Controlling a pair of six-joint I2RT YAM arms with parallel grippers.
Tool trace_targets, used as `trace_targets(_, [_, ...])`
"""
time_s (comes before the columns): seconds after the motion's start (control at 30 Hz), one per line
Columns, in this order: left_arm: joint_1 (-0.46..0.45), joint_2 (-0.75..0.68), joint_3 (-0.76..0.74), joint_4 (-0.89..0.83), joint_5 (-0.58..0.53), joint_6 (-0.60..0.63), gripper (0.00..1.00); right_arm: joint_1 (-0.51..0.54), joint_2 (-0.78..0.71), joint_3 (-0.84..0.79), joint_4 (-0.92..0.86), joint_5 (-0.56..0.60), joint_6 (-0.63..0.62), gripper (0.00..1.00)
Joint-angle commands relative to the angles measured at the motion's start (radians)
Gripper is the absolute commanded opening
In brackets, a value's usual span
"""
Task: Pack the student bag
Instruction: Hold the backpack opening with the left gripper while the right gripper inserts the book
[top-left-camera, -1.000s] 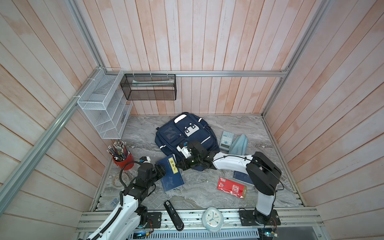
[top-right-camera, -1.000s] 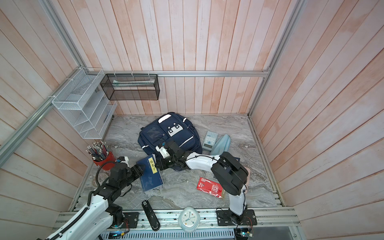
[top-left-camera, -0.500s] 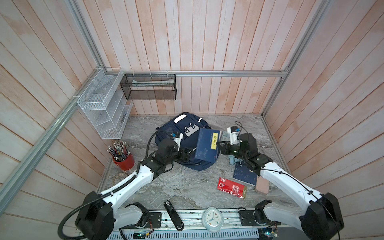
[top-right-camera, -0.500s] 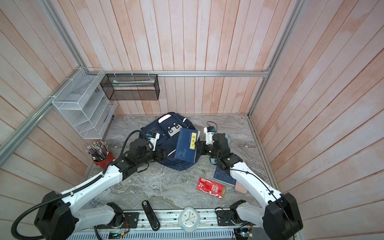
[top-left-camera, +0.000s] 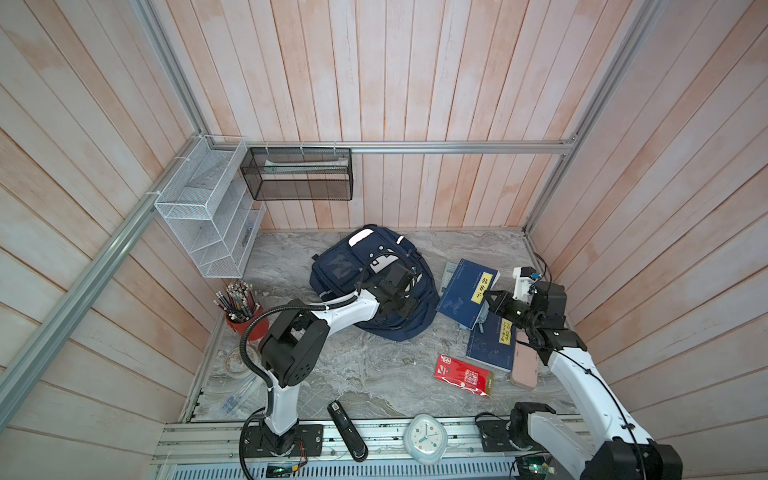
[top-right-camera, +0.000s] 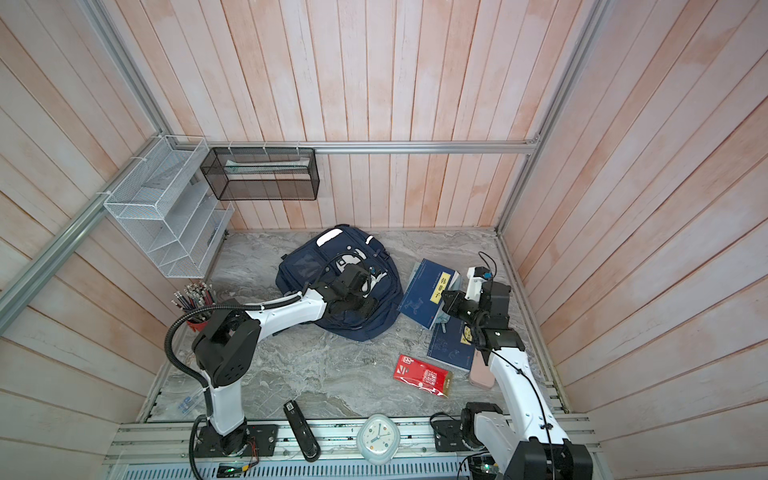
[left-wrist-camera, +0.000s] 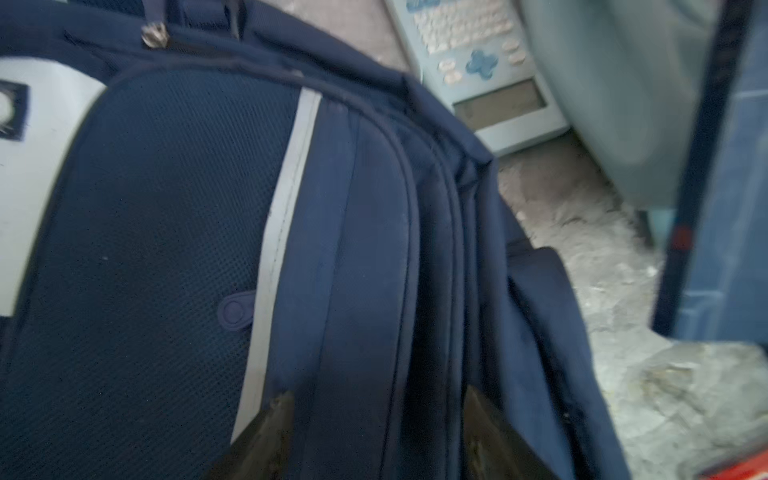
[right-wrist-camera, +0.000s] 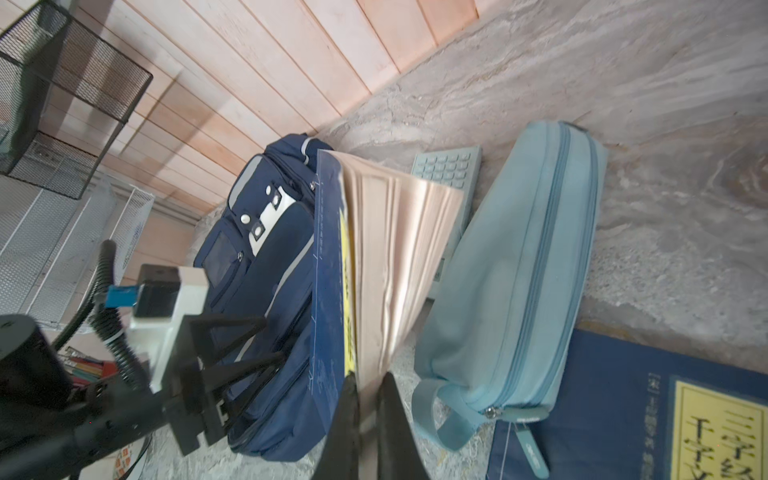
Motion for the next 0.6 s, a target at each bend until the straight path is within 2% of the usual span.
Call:
trace_targets(0.0, [-0.016,0.041,0.057,-0.043,-0.088,0.044,0.67,-0.003,-0.01,-0.013,0.01,-0.045,-0.022,0.0])
trace_targets(0.03, [-0.021,0.06,0.069,-0.047,-0.129,0.047,0.59,-0.004,-0.009,-0.016,0.012,-0.051,-0.021,0.0])
trace_targets(0.07, [-0.023,0.083,0.09,-0.066,-0.165,0.036,0.35,-0.003,-0.007,-0.022,0.022,-0.065,-0.016,0.0])
trace_targets(0.13, [-0.015,0.1,0.136,-0.11,-0.205,0.013,0.06,-0.003,-0.007,-0.035,0.051,-0.116,0.009,0.0])
trace_targets(0.17, [-0.009,0.081,0.14,-0.108,-0.185,0.001,0.0,-0.003,-0.006,-0.046,0.075,-0.148,0.032,0.0])
trace_targets(0.33, [0.085,-0.106,0.124,-0.054,0.115,-0.15,0.0,0.012,-0.005,-0.127,0.259,-0.283,0.215,0.0])
trace_targets(0.4, [0.123,-0.16,0.135,-0.052,0.171,-0.188,0.0,0.055,0.007,-0.158,0.338,-0.266,0.277,0.0])
trace_targets(0.47, [0.148,-0.182,0.162,-0.071,0.211,-0.195,0.0,0.102,0.036,-0.148,0.35,-0.227,0.286,0.0])
trace_targets(0.57, [0.177,-0.201,0.204,-0.099,0.235,-0.215,0.0,0.164,0.103,-0.144,0.428,-0.204,0.342,0.0])
